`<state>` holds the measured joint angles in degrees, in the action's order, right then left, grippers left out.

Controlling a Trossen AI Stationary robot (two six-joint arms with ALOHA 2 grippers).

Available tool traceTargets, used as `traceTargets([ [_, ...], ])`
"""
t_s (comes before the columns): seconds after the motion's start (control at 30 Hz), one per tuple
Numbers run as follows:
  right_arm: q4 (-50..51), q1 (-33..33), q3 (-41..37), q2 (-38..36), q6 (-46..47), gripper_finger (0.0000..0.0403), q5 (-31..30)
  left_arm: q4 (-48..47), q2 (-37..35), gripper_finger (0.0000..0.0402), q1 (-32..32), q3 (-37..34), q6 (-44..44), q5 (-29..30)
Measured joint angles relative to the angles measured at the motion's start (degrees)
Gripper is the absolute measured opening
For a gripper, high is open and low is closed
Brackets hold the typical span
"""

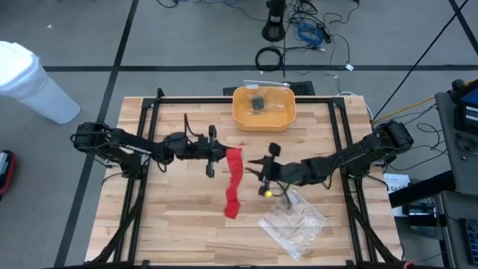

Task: Roll bandage
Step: Roll the red bandage

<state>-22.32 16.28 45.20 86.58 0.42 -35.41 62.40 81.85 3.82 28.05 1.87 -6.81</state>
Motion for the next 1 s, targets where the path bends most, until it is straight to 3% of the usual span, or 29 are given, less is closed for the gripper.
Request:
traceTargets([
  [0.1,-10.84,-0.30,0.03,-1.44,-8.85,0.0096,6.77,-1.04,-1.03,0.0012,2.79,-0.34,-1.55,-5.77],
  [0.27,-8.05,-3.00,0.10,-3.49,-5.73,0.0096,11.48,-3.19,-8.68,0.0012,8.67,-2.90,-6.10,-13.63],
  [0.43,-11.76,-7.53,0.06,-0.50,1.31,0.0096,26.24,-13.44,-16.38,0.0012,10.56,-3.63,-6.14,-13.68],
  [0.57,-21.76,-9.39,0.01,4.94,4.74,0.0096,32.52,-19.76,-18.11,0.0012,10.31,-2.34,-8.23,-13.84],
  [0.8,-40.37,-9.01,0.01,16.07,5.56,0.0135,32.30,-19.81,-18.26,0.0018,8.82,-2.32,-8.67,-13.63],
  [1.0,-39.72,-8.73,-0.01,19.28,5.43,0.0186,29.15,-19.68,-18.28,0.0018,7.60,-2.04,-8.72,-13.51],
])
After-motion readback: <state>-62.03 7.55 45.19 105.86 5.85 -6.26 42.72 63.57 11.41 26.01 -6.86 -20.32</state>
